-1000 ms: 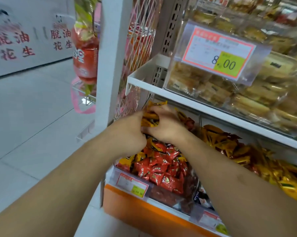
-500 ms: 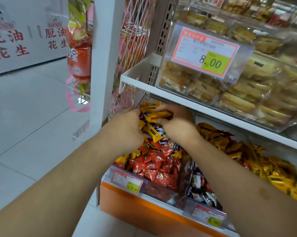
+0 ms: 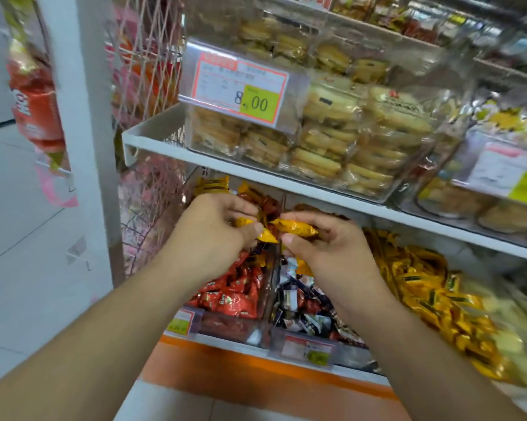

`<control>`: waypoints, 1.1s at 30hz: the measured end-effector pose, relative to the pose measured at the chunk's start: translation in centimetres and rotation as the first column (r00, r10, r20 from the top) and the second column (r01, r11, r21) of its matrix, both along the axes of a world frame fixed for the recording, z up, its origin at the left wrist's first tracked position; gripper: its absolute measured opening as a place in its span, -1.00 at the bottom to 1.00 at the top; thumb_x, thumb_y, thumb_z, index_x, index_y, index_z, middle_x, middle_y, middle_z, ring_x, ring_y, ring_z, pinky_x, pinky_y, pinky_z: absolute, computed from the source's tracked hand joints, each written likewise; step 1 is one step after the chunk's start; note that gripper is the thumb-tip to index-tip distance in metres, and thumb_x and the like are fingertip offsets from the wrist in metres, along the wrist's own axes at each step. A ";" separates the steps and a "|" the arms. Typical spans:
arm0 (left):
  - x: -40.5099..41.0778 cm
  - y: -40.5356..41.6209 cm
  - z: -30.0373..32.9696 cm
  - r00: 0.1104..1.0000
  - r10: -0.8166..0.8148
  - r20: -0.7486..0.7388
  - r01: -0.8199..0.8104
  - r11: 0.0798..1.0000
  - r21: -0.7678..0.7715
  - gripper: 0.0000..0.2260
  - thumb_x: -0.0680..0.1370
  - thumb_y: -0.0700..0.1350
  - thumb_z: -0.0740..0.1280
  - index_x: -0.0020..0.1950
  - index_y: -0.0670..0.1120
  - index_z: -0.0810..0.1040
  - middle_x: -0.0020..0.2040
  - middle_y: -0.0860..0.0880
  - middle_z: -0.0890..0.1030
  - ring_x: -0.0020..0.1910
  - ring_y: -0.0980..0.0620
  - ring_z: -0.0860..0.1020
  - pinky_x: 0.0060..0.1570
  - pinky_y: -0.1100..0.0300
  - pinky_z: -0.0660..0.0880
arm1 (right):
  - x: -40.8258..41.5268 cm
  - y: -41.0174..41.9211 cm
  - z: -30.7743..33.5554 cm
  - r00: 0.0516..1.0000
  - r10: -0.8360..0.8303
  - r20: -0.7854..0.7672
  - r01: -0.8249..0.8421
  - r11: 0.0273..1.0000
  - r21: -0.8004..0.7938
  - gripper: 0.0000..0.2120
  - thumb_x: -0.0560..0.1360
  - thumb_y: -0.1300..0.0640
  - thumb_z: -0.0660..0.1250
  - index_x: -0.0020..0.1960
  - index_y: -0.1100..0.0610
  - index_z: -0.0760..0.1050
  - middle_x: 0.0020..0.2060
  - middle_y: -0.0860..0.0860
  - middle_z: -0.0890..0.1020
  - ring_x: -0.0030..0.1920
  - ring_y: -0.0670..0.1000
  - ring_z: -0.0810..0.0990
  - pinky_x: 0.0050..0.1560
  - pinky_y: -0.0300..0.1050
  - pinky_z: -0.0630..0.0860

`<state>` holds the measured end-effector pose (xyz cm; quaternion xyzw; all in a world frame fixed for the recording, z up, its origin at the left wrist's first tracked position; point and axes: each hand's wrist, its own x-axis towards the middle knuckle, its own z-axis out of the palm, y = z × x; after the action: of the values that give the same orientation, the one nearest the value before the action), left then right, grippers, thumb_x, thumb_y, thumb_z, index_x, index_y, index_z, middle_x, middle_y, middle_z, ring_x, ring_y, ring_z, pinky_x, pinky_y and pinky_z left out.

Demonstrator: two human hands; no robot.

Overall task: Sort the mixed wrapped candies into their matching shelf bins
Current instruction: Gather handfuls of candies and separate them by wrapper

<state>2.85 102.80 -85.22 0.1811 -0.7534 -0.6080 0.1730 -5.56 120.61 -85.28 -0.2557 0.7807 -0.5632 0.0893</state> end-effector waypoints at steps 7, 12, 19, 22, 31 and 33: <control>-0.5 6.2 1.2 0.994 -0.111 0.009 0.112 0.994 -0.014 -0.95 0.56 -0.07 0.48 -0.04 -0.02 0.68 -0.02 -0.02 0.68 -0.22 0.07 0.71 -0.27 0.21 0.63 | -2.3 11.2 -0.2 0.913 -0.291 -0.285 0.352 0.916 0.193 -0.79 0.59 0.08 0.48 0.14 -0.20 0.66 -0.17 -0.25 0.70 -0.35 -0.06 0.61 -0.37 -0.09 0.58; -1.5 10.9 1.3 0.972 -0.235 0.014 0.235 0.972 -0.015 -0.93 0.54 -0.02 0.48 -0.06 0.00 0.69 -0.19 -0.01 0.72 -0.22 0.03 0.70 -0.25 0.25 0.59 | -5.8 15.8 -1.4 0.846 -0.417 -0.332 0.501 0.834 0.230 -0.80 0.59 0.00 0.47 0.20 -0.06 0.69 -0.11 -0.15 0.74 -0.29 -0.05 0.67 -0.32 -0.10 0.58; -3.1 14.9 0.3 0.967 -0.249 0.050 0.250 0.968 0.003 -0.95 0.55 -0.03 0.49 -0.03 0.03 0.68 -0.19 0.02 0.74 -0.19 0.06 0.71 0.09 0.00 0.60 | -5.7 17.1 -0.2 0.881 -0.341 -0.327 0.458 0.786 0.416 -0.58 0.63 -0.05 0.38 0.47 -0.05 0.49 0.15 -0.12 0.58 -0.27 -0.39 0.57 -0.36 -0.48 0.39; -3.4 16.1 0.3 0.976 -0.214 0.028 0.212 0.975 0.063 -0.91 0.54 -0.08 0.49 -0.01 -0.06 0.67 -0.19 -0.06 0.73 -0.24 0.03 0.71 -0.18 0.21 0.61 | -3.5 16.9 0.1 0.948 -0.157 -0.277 0.244 0.917 0.314 -0.63 0.61 0.09 0.39 0.40 -0.09 0.51 0.27 -0.20 0.58 0.07 -0.37 0.55 0.12 -0.37 0.52; -2.9 17.0 0.2 0.967 -0.250 0.051 0.241 0.961 0.135 -0.74 0.52 -0.01 0.48 0.14 -0.06 0.58 -0.15 -0.07 0.75 -0.16 -0.06 0.74 0.13 -0.04 0.62 | -0.9 17.1 0.5 0.964 0.101 -0.244 -0.031 0.961 0.276 -0.79 0.56 0.09 0.50 0.15 -0.13 0.66 0.01 -0.20 0.67 0.15 -0.14 0.59 0.10 -0.19 0.54; -2.7 17.0 0.3 0.951 -0.299 0.077 0.290 0.951 0.110 -0.70 0.51 0.05 0.47 0.18 0.00 0.55 -0.10 -0.02 0.75 -0.12 -0.02 0.73 0.19 -0.09 0.58 | -1.3 17.0 0.2 0.965 0.041 -0.260 0.027 0.967 0.254 -0.86 0.54 0.08 0.52 0.06 -0.13 0.69 -0.07 -0.18 0.69 0.06 -0.13 0.61 0.02 -0.19 0.56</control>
<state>0.12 119.78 -84.92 0.1028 -0.7487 -0.6539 0.0363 -6.81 137.64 -85.06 -0.3174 0.8505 -0.4189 0.0193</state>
